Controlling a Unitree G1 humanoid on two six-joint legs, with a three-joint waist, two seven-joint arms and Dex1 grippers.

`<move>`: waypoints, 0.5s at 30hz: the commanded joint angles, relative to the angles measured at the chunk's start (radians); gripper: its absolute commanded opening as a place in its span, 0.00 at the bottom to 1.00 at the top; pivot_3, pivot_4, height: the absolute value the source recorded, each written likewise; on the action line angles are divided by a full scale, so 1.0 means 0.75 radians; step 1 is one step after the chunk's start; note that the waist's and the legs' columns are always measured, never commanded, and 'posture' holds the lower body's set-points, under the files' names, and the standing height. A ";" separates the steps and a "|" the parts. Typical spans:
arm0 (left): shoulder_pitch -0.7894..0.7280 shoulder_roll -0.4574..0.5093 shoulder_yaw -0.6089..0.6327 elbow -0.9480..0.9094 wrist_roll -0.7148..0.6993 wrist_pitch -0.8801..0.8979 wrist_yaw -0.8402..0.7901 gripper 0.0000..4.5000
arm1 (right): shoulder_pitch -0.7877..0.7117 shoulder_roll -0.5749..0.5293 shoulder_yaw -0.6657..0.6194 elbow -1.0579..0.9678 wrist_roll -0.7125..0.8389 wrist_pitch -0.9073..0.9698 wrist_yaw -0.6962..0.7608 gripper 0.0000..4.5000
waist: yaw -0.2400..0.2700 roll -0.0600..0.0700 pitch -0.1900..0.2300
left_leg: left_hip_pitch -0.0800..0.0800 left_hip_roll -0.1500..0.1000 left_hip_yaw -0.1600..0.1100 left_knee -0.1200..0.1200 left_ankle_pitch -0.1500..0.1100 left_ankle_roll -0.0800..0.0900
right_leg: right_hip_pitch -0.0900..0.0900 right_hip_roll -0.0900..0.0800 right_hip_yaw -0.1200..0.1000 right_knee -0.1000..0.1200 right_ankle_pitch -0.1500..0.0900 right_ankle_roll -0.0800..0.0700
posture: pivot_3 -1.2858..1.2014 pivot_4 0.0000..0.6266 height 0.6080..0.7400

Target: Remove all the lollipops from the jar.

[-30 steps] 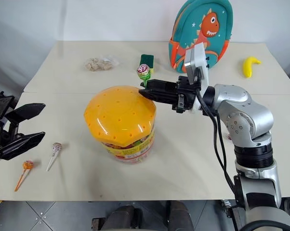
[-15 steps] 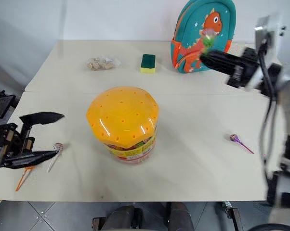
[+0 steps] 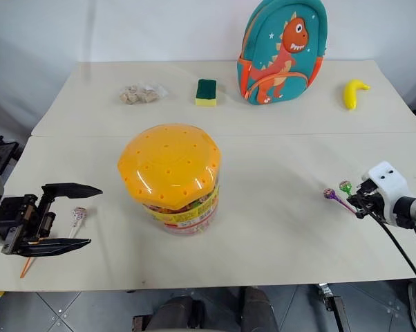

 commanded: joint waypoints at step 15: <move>-0.016 0.042 0.089 0.160 0.129 -0.030 0.146 0.98 | -0.070 0.155 -0.416 -0.120 0.385 -0.474 0.476 0.99 | 0.000 0.001 0.000 | 0.000 0.000 -0.002 0.001 0.000 0.000 | 0.002 0.002 -0.002 0.000 0.000 0.000 | 0.52 0.24 1.00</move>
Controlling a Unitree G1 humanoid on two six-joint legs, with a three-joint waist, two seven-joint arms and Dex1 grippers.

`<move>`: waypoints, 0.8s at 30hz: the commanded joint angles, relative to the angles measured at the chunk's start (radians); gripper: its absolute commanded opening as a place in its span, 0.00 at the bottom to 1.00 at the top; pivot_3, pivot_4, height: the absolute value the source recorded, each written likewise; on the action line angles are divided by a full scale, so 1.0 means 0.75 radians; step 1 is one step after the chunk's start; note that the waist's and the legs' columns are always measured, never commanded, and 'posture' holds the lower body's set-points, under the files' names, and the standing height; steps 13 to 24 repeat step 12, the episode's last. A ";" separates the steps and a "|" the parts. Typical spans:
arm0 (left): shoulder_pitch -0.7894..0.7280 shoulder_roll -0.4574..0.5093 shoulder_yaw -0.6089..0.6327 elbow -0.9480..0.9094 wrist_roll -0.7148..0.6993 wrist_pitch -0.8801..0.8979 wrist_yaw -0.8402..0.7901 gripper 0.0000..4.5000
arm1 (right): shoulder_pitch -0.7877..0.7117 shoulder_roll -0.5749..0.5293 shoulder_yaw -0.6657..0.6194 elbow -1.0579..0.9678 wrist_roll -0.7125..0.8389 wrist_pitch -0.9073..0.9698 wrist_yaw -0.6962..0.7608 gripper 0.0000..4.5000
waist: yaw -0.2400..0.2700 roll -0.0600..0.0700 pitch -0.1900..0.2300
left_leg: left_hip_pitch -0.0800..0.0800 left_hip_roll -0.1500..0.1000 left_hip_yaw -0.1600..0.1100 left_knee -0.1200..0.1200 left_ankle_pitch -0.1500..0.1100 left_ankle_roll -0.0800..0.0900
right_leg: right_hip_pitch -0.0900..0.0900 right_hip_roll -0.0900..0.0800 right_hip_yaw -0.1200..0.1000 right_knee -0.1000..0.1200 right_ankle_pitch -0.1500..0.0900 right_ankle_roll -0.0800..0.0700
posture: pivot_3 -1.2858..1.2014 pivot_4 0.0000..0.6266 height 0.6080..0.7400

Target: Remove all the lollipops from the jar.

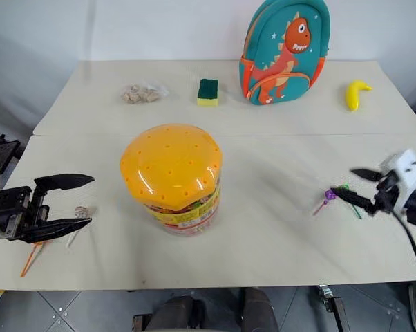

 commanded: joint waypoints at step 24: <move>0.064 -0.040 0.061 0.202 0.236 -0.290 0.090 0.98 | 0.068 0.146 0.203 -0.710 0.179 -0.041 0.138 0.99 | 0.017 -0.003 -0.002 | -0.003 0.000 -0.009 0.000 -0.003 0.000 | 0.001 -0.004 -0.001 -0.005 0.000 -0.001 | 0.52 0.24 1.00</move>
